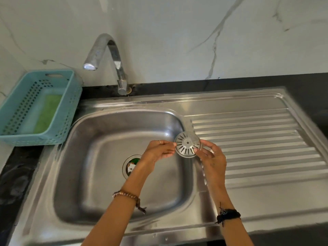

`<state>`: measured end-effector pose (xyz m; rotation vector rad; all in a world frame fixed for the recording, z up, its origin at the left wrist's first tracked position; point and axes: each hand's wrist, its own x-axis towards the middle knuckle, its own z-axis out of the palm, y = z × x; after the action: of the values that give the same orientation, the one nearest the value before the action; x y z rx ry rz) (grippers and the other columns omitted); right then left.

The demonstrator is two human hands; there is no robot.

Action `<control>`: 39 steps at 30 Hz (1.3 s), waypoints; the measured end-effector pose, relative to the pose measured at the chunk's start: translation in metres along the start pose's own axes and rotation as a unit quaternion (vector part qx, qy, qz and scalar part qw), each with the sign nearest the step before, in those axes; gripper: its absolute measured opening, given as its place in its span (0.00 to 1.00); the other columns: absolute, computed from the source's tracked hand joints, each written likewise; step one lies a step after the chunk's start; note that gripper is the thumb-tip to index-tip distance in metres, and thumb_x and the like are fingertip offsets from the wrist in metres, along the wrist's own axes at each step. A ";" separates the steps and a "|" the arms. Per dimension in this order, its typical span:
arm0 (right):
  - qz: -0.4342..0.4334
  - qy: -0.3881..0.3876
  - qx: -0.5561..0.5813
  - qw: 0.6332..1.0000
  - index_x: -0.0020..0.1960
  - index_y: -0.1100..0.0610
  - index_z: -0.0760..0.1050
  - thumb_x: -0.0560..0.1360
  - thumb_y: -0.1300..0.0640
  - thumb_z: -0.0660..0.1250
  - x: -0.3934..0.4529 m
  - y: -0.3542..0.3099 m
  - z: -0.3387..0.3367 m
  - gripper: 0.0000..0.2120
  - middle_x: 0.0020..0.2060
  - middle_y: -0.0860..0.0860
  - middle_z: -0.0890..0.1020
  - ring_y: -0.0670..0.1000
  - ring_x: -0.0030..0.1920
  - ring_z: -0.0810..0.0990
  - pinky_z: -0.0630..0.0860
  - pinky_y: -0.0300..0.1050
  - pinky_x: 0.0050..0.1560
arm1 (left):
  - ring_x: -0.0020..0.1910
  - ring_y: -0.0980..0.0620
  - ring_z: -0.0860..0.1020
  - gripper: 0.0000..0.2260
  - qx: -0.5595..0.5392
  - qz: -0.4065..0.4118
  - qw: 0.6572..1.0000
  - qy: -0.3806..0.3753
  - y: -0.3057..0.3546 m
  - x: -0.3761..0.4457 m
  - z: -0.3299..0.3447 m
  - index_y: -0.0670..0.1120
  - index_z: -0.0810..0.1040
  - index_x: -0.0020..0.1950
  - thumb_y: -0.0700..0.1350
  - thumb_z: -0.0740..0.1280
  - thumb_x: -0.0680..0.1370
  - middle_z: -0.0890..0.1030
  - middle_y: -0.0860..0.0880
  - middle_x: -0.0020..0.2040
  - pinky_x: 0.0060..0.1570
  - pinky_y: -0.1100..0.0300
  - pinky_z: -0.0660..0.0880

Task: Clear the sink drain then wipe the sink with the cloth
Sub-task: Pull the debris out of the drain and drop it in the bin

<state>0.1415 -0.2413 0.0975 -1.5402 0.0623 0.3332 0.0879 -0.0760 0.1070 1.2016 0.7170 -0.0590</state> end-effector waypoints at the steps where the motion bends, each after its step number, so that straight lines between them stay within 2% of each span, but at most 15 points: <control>1: -0.001 0.012 -0.021 1.000 0.55 0.56 0.78 0.71 0.65 0.72 0.003 -0.001 -0.007 0.14 0.52 0.58 0.82 0.55 0.47 0.82 0.79 0.41 0.40 | 0.38 0.53 0.80 0.05 0.000 0.002 1.000 0.000 0.000 0.003 0.012 0.38 0.80 0.46 0.39 0.70 0.73 0.81 0.45 0.39 0.41 0.68 0.79; 5: -0.043 0.058 -0.133 0.988 0.59 0.60 0.78 0.72 0.64 0.70 0.020 -0.009 -0.022 0.15 0.53 0.57 0.82 0.52 0.48 0.81 0.75 0.25 0.39 | 0.35 0.54 0.78 0.03 0.033 0.012 0.998 0.044 0.000 0.020 0.048 0.41 0.80 0.40 0.37 0.73 0.70 0.80 0.46 0.36 0.37 0.71 0.78; 9: -0.072 0.059 -0.230 0.969 0.60 0.59 0.78 0.73 0.64 0.68 0.030 -0.014 -0.025 0.15 0.53 0.56 0.83 0.50 0.49 0.80 0.75 0.35 0.51 | 0.34 0.55 0.80 0.05 0.068 0.032 0.991 0.109 -0.004 0.031 0.067 0.44 0.80 0.36 0.38 0.75 0.68 0.81 0.47 0.35 0.37 0.70 0.79; 12: -0.092 0.064 -0.255 0.960 0.61 0.59 0.77 0.76 0.63 0.66 0.031 -0.012 -0.024 0.14 0.53 0.56 0.83 0.50 0.49 0.80 0.73 0.35 0.51 | 0.35 0.54 0.81 0.06 0.113 0.050 0.984 0.127 -0.005 0.036 0.072 0.46 0.80 0.35 0.40 0.75 0.68 0.82 0.48 0.35 0.41 0.65 0.80; 14: -0.112 0.071 -0.285 0.949 0.62 0.59 0.76 0.77 0.62 0.64 0.028 -0.010 -0.022 0.14 0.52 0.56 0.83 0.52 0.49 0.81 0.72 0.31 0.51 | 0.34 0.54 0.81 0.06 0.141 0.062 0.979 0.133 -0.005 0.036 0.073 0.47 0.80 0.34 0.41 0.75 0.68 0.82 0.49 0.34 0.43 0.63 0.80; 17: -0.149 0.070 -0.330 0.930 0.63 0.60 0.76 0.79 0.62 0.61 0.023 -0.007 -0.018 0.14 0.52 0.55 0.84 0.46 0.44 0.80 0.68 0.18 0.44 | 0.34 0.53 0.81 0.06 0.170 0.073 0.971 0.149 -0.005 0.035 0.075 0.45 0.80 0.34 0.41 0.75 0.69 0.82 0.48 0.33 0.43 0.62 0.80; 19: -0.147 0.070 -0.353 0.921 0.63 0.59 0.75 0.79 0.62 0.60 0.021 -0.007 -0.016 0.14 0.53 0.55 0.83 0.48 0.46 0.81 0.70 0.22 0.47 | 0.37 0.48 0.83 0.05 0.195 0.078 0.966 0.154 -0.004 0.033 0.078 0.41 0.82 0.37 0.42 0.74 0.70 0.83 0.43 0.36 0.46 0.57 0.80; 21: -0.154 0.081 -0.375 0.910 0.62 0.60 0.75 0.79 0.62 0.59 0.018 -0.010 -0.010 0.14 0.54 0.57 0.82 0.55 0.52 0.81 0.76 0.37 0.51 | 0.40 0.46 0.83 0.07 0.213 0.086 0.961 0.152 -0.003 0.031 0.080 0.38 0.82 0.40 0.42 0.73 0.71 0.84 0.40 0.38 0.47 0.55 0.80; 23: -0.190 0.101 -0.388 0.896 0.63 0.62 0.74 0.79 0.61 0.60 0.012 -0.015 0.000 0.14 0.57 0.59 0.80 0.58 0.56 0.79 0.78 0.47 0.54 | 0.38 0.48 0.83 0.07 0.223 0.092 0.959 0.149 -0.003 0.028 0.076 0.38 0.82 0.40 0.42 0.72 0.72 0.84 0.42 0.37 0.46 0.56 0.80; 24: -0.212 0.107 -0.386 0.892 0.62 0.62 0.74 0.79 0.61 0.61 0.007 -0.019 0.007 0.13 0.58 0.59 0.79 0.58 0.56 0.79 0.77 0.47 0.53 | 0.36 0.51 0.82 0.06 0.229 0.094 0.957 0.149 -0.004 0.027 0.073 0.39 0.82 0.40 0.42 0.71 0.72 0.83 0.45 0.36 0.43 0.60 0.79; 27: -0.265 0.024 -0.370 0.890 0.57 0.56 0.76 0.78 0.61 0.61 -0.015 -0.018 0.043 0.09 0.51 0.51 0.81 0.47 0.47 0.78 0.70 0.28 0.45 | 0.26 0.64 0.74 0.05 0.266 0.100 0.943 0.173 -0.013 0.022 0.042 0.43 0.83 0.40 0.42 0.69 0.73 0.78 0.52 0.32 0.29 0.76 0.69; 29: -0.237 -0.079 -0.375 0.893 0.56 0.53 0.76 0.79 0.59 0.61 -0.028 -0.005 0.071 0.08 0.49 0.48 0.81 0.43 0.45 0.77 0.67 0.24 0.41 | 0.27 0.63 0.73 0.05 0.306 0.084 0.927 0.201 -0.025 0.016 0.009 0.44 0.82 0.43 0.41 0.67 0.74 0.81 0.51 0.35 0.27 0.77 0.67; 31: -0.188 -0.167 -0.412 0.876 0.56 0.54 0.76 0.79 0.58 0.61 -0.032 0.016 0.099 0.09 0.50 0.48 0.81 0.43 0.45 0.77 0.70 0.26 0.42 | 0.34 0.55 0.78 0.06 0.333 0.037 0.913 0.233 -0.038 0.010 -0.029 0.44 0.82 0.46 0.39 0.66 0.74 0.84 0.47 0.41 0.33 0.69 0.72; 34: -0.111 -0.244 -0.501 0.823 0.58 0.55 0.76 0.78 0.60 0.61 -0.027 0.049 0.130 0.11 0.54 0.52 0.80 0.51 0.51 0.79 0.74 0.39 0.47 | 0.46 0.47 0.82 0.08 0.368 -0.020 0.893 0.258 -0.057 0.011 -0.082 0.44 0.83 0.48 0.38 0.65 0.74 0.85 0.45 0.48 0.48 0.57 0.77; 39: -0.092 -0.282 -0.558 0.775 0.62 0.55 0.74 0.78 0.59 0.61 -0.016 0.103 0.156 0.13 0.57 0.54 0.79 0.52 0.55 0.78 0.75 0.41 0.47 | 0.52 0.44 0.79 0.11 0.567 -0.017 0.805 0.177 -0.084 0.024 -0.134 0.45 0.78 0.57 0.40 0.63 0.77 0.79 0.44 0.56 0.49 0.53 0.76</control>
<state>0.0748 -0.0906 0.0081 -2.5154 -0.9165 0.7411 0.0089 0.0154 0.0016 2.3971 1.0788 -0.3390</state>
